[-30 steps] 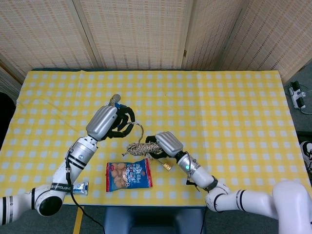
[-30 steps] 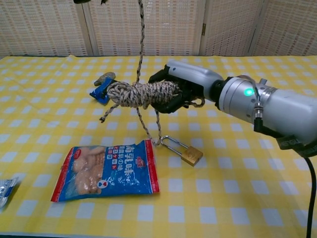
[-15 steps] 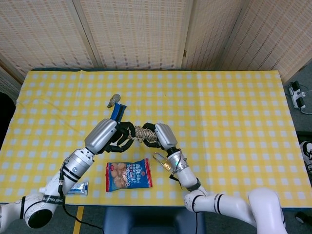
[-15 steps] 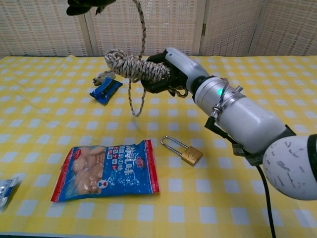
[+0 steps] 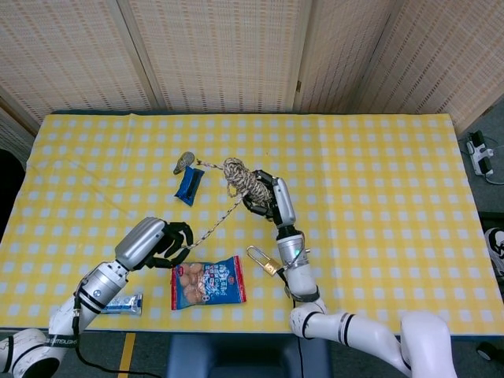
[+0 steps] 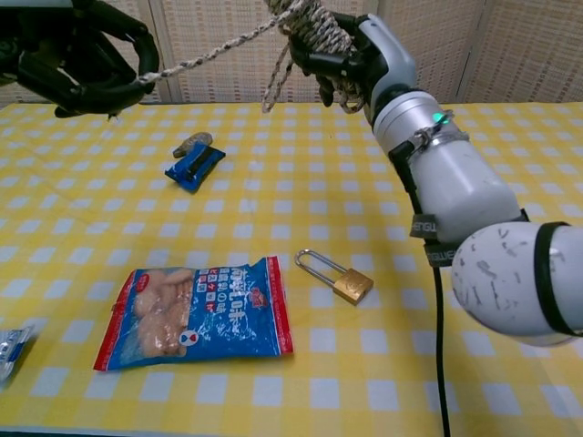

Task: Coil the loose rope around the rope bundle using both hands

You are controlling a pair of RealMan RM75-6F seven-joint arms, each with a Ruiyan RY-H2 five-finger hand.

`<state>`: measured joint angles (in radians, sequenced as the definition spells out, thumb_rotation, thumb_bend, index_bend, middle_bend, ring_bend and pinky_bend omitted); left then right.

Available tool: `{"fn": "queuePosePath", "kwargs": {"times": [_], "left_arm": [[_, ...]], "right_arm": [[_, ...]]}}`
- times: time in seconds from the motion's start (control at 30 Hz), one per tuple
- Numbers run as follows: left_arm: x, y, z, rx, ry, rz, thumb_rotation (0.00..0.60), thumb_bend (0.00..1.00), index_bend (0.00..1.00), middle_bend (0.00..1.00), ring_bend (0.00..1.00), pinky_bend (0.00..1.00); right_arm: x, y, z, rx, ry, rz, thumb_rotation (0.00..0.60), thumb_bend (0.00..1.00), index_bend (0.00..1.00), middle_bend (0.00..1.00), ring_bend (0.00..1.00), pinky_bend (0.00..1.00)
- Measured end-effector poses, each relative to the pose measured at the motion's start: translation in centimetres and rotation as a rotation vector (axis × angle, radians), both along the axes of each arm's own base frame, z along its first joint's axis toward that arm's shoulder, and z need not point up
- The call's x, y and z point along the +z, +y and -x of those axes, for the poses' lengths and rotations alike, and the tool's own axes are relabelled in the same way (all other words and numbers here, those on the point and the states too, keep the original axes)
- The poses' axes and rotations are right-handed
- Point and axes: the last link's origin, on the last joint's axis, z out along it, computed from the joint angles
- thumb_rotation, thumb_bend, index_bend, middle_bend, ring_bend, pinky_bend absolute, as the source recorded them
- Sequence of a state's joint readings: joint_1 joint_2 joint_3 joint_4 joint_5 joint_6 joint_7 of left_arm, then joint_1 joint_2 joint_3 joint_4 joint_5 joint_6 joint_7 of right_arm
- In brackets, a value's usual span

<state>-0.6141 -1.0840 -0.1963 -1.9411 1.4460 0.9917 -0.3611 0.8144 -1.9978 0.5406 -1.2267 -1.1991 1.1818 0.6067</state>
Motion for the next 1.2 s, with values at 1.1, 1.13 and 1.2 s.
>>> {"fn": "queuePosePath", "kwargs": {"times": [1.1, 1.13, 1.2], "left_arm": [[-0.8, 6.6, 14.5, 0.466, 0.182, -0.09, 0.6, 0.58, 0.73, 0.89, 0.87, 0.83], [-0.8, 6.8, 14.5, 0.465, 0.189, -0.093, 0.6, 0.58, 0.73, 0.89, 0.87, 0.83], [-0.9, 7.1, 14.3, 0.457, 0.207, -0.102, 0.6, 0.58, 0.73, 0.89, 0.87, 0.83]], "right_arm": [[6.8, 3.8, 3.1, 0.245, -0.008, -0.215, 0.6, 0.65, 0.98, 0.8, 0.88, 0.8], [6.8, 3.9, 3.1, 0.255, 0.001, -0.217, 0.6, 0.65, 0.98, 0.8, 0.89, 0.8], [6.8, 4.2, 3.2, 0.276, 0.013, -0.227, 0.6, 0.65, 0.98, 0.8, 0.89, 0.8]]}}
